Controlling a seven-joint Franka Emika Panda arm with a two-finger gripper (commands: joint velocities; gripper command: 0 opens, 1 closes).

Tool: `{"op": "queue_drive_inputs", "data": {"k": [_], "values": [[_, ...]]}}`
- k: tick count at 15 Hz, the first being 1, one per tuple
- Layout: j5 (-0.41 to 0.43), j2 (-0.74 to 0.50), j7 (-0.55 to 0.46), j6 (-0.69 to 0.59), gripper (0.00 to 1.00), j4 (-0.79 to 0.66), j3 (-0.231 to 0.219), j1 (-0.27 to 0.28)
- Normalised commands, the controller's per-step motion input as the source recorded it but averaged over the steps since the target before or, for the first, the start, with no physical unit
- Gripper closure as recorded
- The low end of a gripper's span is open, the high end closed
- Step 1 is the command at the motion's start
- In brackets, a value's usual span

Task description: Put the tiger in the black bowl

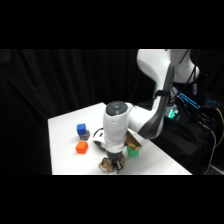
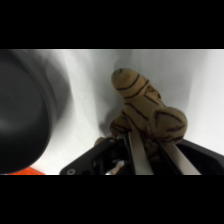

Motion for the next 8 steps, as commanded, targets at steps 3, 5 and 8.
{"op": "queue_drive_inputs", "data": {"k": [3, 5, 8], "values": [[-0.224, -0.69, 0.22, -0.35, 0.93, -0.34, -0.103, 0.152], [-0.233, -0.59, 0.17, -0.3, 0.93, -0.29, -0.032, -0.011], [-0.188, -0.5, 0.06, -0.19, 0.93, -0.29, 0.006, -0.185]]}}
